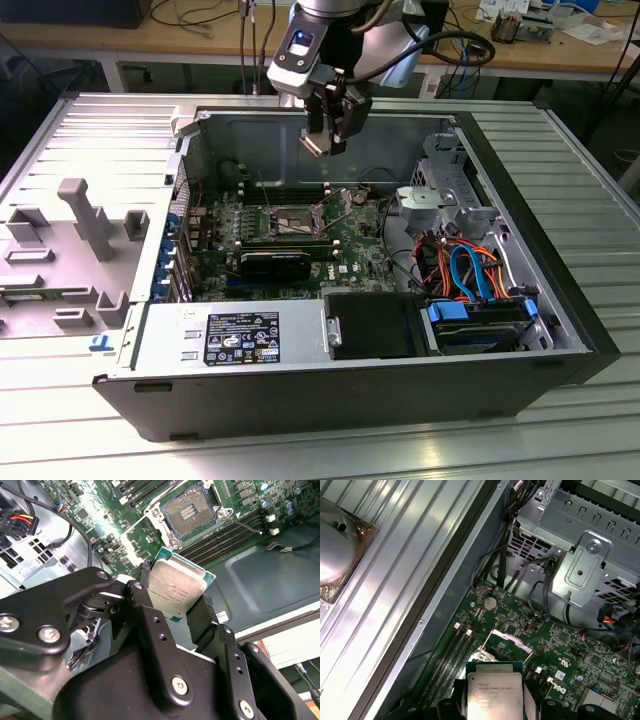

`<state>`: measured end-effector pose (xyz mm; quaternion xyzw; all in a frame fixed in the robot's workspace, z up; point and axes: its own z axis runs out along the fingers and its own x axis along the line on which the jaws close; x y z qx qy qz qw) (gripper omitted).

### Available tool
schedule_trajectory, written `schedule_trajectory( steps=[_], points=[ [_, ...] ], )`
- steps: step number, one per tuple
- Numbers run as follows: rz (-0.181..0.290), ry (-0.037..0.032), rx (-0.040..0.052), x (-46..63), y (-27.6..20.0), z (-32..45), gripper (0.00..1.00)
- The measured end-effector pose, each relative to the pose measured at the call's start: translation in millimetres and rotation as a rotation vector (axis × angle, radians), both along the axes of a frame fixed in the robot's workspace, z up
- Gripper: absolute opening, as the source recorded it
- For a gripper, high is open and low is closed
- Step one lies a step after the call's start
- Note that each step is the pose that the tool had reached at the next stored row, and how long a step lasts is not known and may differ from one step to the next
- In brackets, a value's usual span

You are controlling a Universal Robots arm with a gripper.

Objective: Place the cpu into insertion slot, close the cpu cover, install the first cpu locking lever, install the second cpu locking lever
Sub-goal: 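Place the cpu into insertion slot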

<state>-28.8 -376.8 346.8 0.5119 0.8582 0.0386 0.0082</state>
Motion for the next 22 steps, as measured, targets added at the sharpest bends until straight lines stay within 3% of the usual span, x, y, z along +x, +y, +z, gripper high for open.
schedule_trajectory(
  steps=[14, 22],
  points=[
    [-0.010, 0.0000, 0.0000, 0.0, -0.1, -0.3, 0.54],
    [-0.102, 0.0023, -0.0026, 0.0, -0.1, -2.9, 0.54]
  ],
)
